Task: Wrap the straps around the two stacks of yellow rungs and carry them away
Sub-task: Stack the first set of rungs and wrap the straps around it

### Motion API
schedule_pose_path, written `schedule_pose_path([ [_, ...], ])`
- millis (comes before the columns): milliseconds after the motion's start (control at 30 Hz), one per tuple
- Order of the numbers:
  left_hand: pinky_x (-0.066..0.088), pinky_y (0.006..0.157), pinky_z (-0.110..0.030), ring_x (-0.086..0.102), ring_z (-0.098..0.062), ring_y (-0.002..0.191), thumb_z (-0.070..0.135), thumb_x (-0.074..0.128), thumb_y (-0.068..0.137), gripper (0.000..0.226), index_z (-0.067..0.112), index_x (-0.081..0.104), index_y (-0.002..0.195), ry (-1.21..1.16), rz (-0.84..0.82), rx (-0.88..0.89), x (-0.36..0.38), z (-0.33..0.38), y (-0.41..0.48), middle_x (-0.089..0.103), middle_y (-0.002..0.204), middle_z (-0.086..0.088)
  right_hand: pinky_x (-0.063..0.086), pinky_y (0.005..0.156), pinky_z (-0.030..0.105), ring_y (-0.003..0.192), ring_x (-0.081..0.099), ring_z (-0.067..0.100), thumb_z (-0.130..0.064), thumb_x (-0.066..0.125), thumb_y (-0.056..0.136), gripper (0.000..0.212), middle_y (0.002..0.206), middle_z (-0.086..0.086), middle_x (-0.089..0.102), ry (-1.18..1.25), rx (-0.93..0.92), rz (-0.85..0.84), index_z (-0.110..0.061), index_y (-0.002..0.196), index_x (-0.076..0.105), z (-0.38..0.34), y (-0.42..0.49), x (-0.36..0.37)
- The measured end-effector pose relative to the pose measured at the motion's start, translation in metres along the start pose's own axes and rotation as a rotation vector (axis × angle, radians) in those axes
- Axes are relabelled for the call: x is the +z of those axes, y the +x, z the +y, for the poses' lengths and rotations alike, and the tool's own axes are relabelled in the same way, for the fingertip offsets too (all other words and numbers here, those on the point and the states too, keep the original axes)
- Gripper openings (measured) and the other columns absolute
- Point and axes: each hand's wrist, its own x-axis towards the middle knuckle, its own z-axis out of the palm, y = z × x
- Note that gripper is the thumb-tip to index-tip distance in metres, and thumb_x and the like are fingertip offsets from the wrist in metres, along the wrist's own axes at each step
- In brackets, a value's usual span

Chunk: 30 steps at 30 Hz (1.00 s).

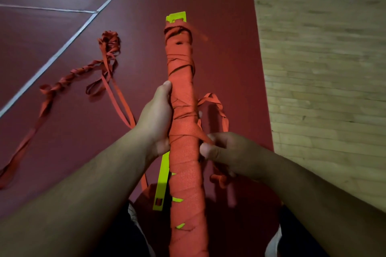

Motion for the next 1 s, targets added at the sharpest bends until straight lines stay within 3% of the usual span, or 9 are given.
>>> schedule_pose_path([
  [167,0.058,0.057,-0.036,0.066,-0.031,0.066,0.052,0.043,0.102,0.049,0.008,0.063,0.095,-0.035,0.01,0.033,0.003,0.002,0.003,0.066,0.067,-0.013,0.037,0.046,0.032,0.044,0.042,0.019,-0.077,0.066,0.068,0.047,0.057,0.007,0.049,0.066,-0.047,0.013,-0.031,0.076,0.066,-0.003,-0.002,0.008],
  [267,0.059,0.063,-0.041,0.065,-0.03,0.067,0.054,0.044,0.101,0.053,0.007,0.067,0.097,-0.029,0.015,0.032,0.002,0.001,0.004,0.069,0.072,-0.014,0.044,0.057,0.028,0.059,0.051,0.008,-0.055,0.068,0.074,0.04,0.066,-0.006,0.056,-0.027,-0.069,0.119,-0.015,0.079,0.064,-0.006,-0.002,0.013],
  [367,0.06,0.076,-0.046,0.071,-0.029,0.079,0.057,0.051,0.096,0.059,0.004,0.07,0.111,0.08,0.013,0.022,-0.001,-0.004,0.007,0.074,0.092,-0.015,0.047,0.059,0.032,0.058,0.055,0.012,-0.058,0.065,0.068,0.053,0.064,0.0,0.062,-0.141,-0.054,0.255,-0.006,0.081,0.063,-0.004,0.0,0.015],
  [467,0.057,0.09,-0.044,0.071,-0.025,0.085,0.052,0.066,0.081,0.054,0.006,0.072,0.108,0.221,-0.056,-0.019,0.0,-0.01,-0.004,0.074,0.098,-0.012,0.051,0.062,0.037,0.061,0.06,0.017,-0.056,0.065,0.07,0.049,0.073,0.01,0.069,-0.229,-0.025,0.317,-0.009,0.084,0.068,-0.008,0.001,0.007],
  [600,0.055,0.094,-0.053,0.073,-0.033,0.096,0.041,0.081,0.077,0.057,0.006,0.066,0.119,0.312,-0.048,-0.038,-0.004,-0.022,-0.017,0.075,0.106,-0.016,0.043,0.055,0.027,0.053,0.049,0.003,-0.044,0.074,0.082,0.03,0.059,-0.006,0.058,-0.331,-0.045,0.264,-0.016,0.077,0.063,-0.01,-0.002,0.011],
  [733,0.058,0.088,-0.054,0.073,-0.038,0.09,0.033,0.069,0.091,0.024,0.009,0.071,0.094,0.344,0.048,0.07,-0.008,-0.018,-0.027,0.076,0.091,-0.017,0.055,0.078,0.033,0.08,0.07,0.008,-0.045,0.07,0.085,0.029,0.089,-0.003,0.075,-0.259,-0.054,0.132,-0.018,0.097,0.07,-0.013,-0.003,0.012],
  [800,0.06,0.08,-0.047,0.074,-0.033,0.08,0.032,0.067,0.094,0.021,0.011,0.068,0.092,0.352,0.06,0.119,-0.012,-0.015,-0.026,0.076,0.083,-0.013,0.052,0.072,0.025,0.069,0.065,-0.002,-0.048,0.062,0.091,0.032,0.083,-0.008,0.075,-0.245,-0.047,0.125,-0.018,0.088,0.073,-0.02,-0.004,0.003],
  [867,0.057,0.064,-0.034,0.071,-0.021,0.065,0.032,0.066,0.094,0.02,0.012,0.066,0.096,0.366,0.062,0.148,-0.015,-0.011,-0.018,0.073,0.071,-0.005,0.051,0.065,0.038,0.056,0.06,0.007,-0.058,0.048,0.09,0.052,0.076,0.005,0.074,-0.301,-0.048,0.163,-0.014,0.077,0.072,-0.02,-0.005,-0.011],
  [1000,0.053,0.056,-0.027,0.068,-0.019,0.06,0.036,0.067,0.093,0.028,0.01,0.069,0.102,0.425,0.051,0.124,-0.023,-0.009,-0.007,0.072,0.073,-0.005,0.053,0.072,0.049,0.068,0.067,0.023,-0.03,0.061,0.098,0.019,0.074,0.001,0.073,-0.333,-0.04,0.108,-0.019,0.084,0.069,-0.008,-0.011,-0.03],
])
